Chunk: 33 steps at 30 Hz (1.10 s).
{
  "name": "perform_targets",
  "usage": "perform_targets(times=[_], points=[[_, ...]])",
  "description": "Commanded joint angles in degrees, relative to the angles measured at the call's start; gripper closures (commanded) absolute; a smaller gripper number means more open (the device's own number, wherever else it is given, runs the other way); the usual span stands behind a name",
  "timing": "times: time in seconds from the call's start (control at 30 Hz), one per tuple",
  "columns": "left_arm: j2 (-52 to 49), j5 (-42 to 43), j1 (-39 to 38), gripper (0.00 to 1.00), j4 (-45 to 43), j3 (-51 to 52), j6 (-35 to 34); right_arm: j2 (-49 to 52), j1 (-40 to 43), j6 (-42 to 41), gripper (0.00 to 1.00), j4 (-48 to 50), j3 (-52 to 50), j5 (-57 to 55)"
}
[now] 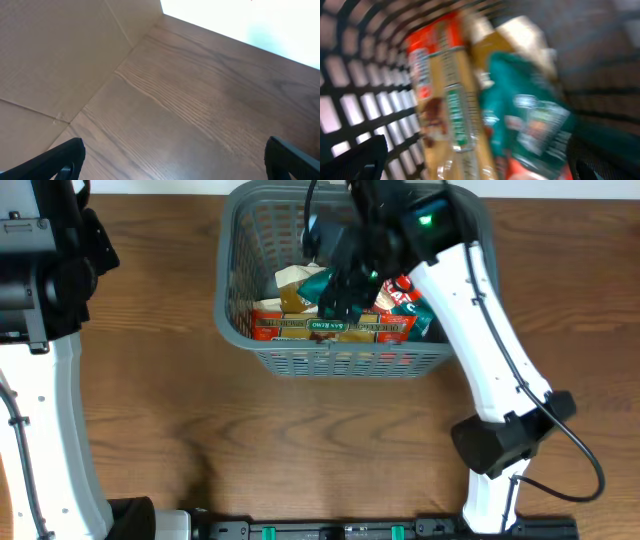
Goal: Pack container
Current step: 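Lower the spaghetti into the basket and open the right gripper, then move the right gripper toward the light-blue packet on the table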
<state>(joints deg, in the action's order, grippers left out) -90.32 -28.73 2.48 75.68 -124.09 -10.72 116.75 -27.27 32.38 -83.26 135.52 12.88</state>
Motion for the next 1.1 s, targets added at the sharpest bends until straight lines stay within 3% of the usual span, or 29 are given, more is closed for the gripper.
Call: perform_targets(times=[0.0,0.23,0.4,0.77,1.07], points=[[0.0,-0.7,0.2,0.01,0.2,0.2,-0.8,-1.2,2.1,-12.1,0.01,-0.5,7.7,-13.7],[0.0,-0.7,0.2,0.01,0.2,0.2,-0.8,-1.2,10.3,-27.5,0.01,-8.8,21.4,-22.2],[0.0,-0.7,0.2,0.01,0.2,0.2,-0.8,-1.5,19.5,-34.1,0.01,-14.1,22.0,-21.1],[0.0,-0.7,0.2,0.01,0.2,0.2,-0.8,-1.9,33.2,-34.7,0.01,-14.1,19.0,-17.5],[0.0,-0.7,0.2,0.01,0.2,0.2,-0.8,-1.9,40.8,-29.7,0.01,-13.7,4.5,-17.7]])
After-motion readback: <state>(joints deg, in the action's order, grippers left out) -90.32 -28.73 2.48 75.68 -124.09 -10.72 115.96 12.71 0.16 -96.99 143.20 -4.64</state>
